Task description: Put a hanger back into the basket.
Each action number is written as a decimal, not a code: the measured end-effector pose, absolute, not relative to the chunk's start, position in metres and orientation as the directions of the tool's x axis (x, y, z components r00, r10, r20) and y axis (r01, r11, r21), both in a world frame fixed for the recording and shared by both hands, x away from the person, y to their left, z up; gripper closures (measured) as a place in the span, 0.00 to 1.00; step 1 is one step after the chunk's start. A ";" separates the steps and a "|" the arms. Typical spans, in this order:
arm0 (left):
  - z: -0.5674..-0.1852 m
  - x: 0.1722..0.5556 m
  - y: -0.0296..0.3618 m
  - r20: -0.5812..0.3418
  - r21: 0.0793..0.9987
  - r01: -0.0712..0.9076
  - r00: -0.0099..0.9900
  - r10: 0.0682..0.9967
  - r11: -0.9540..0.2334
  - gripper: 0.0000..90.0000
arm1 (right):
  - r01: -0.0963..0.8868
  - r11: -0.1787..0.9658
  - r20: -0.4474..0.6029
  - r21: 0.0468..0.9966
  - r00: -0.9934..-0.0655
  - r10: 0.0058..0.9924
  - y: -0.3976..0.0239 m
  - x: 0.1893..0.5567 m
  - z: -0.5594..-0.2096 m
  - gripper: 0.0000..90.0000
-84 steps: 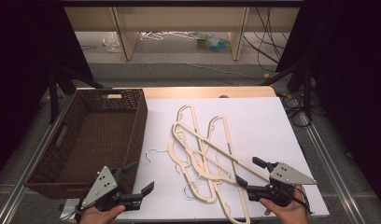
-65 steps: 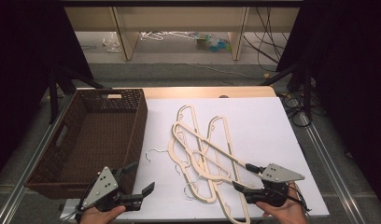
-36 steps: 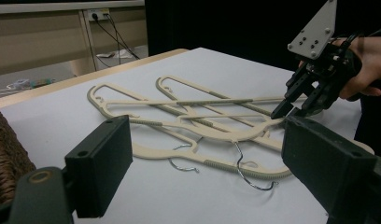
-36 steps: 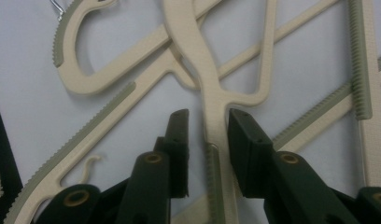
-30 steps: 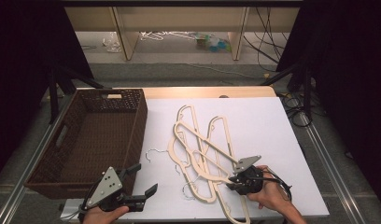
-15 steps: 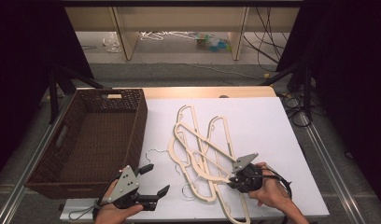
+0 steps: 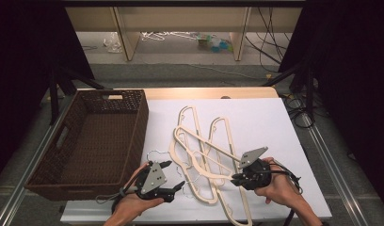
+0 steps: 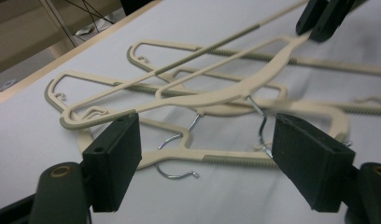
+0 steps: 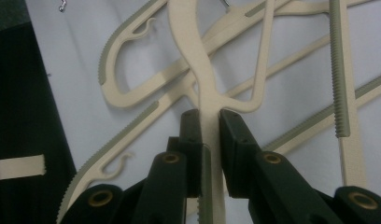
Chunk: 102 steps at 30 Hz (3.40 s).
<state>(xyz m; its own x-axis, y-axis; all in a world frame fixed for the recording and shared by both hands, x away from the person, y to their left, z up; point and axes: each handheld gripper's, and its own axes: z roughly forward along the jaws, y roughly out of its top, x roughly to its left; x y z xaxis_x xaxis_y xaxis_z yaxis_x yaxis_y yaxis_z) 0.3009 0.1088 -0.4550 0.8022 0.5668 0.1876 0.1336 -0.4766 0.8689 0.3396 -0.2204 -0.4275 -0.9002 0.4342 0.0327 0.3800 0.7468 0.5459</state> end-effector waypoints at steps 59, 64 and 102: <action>-0.412 0.335 0.037 0.635 0.535 -0.444 0.772 -0.005 -0.719 0.95 | 0.326 0.572 -0.003 0.753 -0.867 0.498 -0.268 0.346 -0.378 0.53; -0.394 0.343 0.034 0.587 0.576 -0.347 0.806 0.079 -0.741 0.95 | 0.308 0.492 -0.013 0.814 -0.838 0.546 -0.273 0.339 -0.358 0.45; -0.228 0.390 0.151 -0.152 0.897 0.357 0.803 0.577 -0.261 0.95 | 0.378 0.509 0.069 0.773 -0.849 0.524 -0.249 0.318 -0.399 0.33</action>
